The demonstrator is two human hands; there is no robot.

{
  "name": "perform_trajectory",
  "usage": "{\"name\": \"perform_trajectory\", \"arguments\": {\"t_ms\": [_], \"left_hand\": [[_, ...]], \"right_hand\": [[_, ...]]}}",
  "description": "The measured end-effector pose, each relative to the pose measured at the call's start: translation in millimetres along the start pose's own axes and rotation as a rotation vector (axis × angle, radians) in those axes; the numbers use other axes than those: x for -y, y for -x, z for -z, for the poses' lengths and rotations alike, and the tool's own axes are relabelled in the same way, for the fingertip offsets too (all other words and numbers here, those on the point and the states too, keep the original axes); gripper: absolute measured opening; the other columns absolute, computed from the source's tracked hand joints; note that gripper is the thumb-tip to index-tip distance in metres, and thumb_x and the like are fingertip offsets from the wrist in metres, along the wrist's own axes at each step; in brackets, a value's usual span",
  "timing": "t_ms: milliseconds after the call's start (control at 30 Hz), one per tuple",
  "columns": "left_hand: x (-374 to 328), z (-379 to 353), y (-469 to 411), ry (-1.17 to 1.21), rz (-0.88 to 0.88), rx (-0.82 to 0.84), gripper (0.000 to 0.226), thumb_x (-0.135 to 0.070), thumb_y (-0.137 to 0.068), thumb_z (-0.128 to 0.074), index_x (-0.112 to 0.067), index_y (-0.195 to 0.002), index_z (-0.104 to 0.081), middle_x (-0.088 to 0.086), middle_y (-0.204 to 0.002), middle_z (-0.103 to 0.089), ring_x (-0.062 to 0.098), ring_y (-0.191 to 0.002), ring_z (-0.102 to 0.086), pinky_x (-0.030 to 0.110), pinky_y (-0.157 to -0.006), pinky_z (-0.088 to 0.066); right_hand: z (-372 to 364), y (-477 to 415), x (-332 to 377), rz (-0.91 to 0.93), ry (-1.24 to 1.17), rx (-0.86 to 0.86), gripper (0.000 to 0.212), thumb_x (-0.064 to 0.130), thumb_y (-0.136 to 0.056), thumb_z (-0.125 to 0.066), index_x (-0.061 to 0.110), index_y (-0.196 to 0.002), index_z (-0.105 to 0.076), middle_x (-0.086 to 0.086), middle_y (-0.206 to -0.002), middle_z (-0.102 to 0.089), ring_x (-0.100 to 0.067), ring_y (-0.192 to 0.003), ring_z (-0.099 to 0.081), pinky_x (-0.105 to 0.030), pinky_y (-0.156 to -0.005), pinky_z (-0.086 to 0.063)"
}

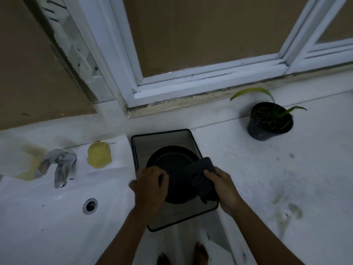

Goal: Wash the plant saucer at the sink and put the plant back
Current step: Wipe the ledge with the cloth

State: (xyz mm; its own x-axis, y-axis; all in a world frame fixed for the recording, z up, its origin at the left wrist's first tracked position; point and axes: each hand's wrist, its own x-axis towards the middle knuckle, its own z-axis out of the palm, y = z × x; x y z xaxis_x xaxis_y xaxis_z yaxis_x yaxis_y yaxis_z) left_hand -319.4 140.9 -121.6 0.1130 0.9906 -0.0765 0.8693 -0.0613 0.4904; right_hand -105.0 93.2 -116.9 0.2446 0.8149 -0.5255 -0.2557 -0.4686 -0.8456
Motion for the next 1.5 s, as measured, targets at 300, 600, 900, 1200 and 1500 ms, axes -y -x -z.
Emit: {"name": "perform_trajectory", "arguments": {"t_ms": [300,600,900,1200,1500], "left_hand": [[-86,-37,56,1.074,0.271,0.748,0.032,-0.043,-0.088,-0.069,-0.033,-0.117,-0.063,0.002,-0.118,-0.069,0.021,-0.102,-0.070,0.048,-0.088,-0.058],[-130,-41,72,1.050,0.021,1.131,0.067,-0.041,-0.070,-0.087,-0.038,-0.130,-0.059,-0.002,-0.128,-0.065,0.025,-0.117,-0.063,0.051,-0.084,-0.057],[-167,-82,96,0.706,-0.146,0.916,0.013,-0.035,-0.085,-0.075,-0.025,-0.089,-0.068,-0.002,-0.106,-0.066,0.019,-0.095,-0.069,0.049,-0.074,-0.061],[-162,-94,96,0.324,-0.511,0.976,0.030,-0.053,-0.075,-0.073,-0.039,-0.093,-0.053,-0.010,-0.084,-0.061,0.005,-0.072,-0.060,0.016,-0.060,-0.047],[-170,-168,69,-0.187,-0.539,0.955,0.038,-0.041,-0.091,-0.064,-0.015,-0.117,-0.053,0.008,-0.116,-0.048,0.023,-0.103,-0.053,0.040,-0.087,-0.050]], "right_hand": [[32,99,-13,0.123,-0.067,-0.079,0.027,0.027,-0.102,-0.047,0.018,-0.109,-0.072,-0.010,-0.106,-0.072,-0.031,-0.102,-0.068,-0.042,-0.081,-0.059],[113,152,-6,0.104,-0.257,0.129,0.035,0.008,-0.089,-0.063,0.014,-0.124,-0.061,-0.015,-0.123,-0.064,-0.032,-0.112,-0.062,-0.045,-0.094,-0.052],[187,167,-26,0.016,0.052,-0.014,0.021,0.023,-0.089,-0.070,0.017,-0.082,-0.051,-0.003,-0.086,-0.059,-0.016,-0.078,-0.064,-0.034,-0.059,-0.053],[222,186,-56,-0.111,0.023,0.000,0.018,0.033,-0.087,-0.072,0.021,-0.100,-0.068,-0.005,-0.094,-0.071,-0.022,-0.089,-0.071,-0.037,-0.062,-0.058],[234,119,-111,-0.202,0.510,-0.324,0.011,0.023,-0.093,-0.062,0.014,-0.099,-0.062,-0.005,-0.092,-0.067,-0.026,-0.086,-0.068,-0.034,-0.071,-0.056]]}}
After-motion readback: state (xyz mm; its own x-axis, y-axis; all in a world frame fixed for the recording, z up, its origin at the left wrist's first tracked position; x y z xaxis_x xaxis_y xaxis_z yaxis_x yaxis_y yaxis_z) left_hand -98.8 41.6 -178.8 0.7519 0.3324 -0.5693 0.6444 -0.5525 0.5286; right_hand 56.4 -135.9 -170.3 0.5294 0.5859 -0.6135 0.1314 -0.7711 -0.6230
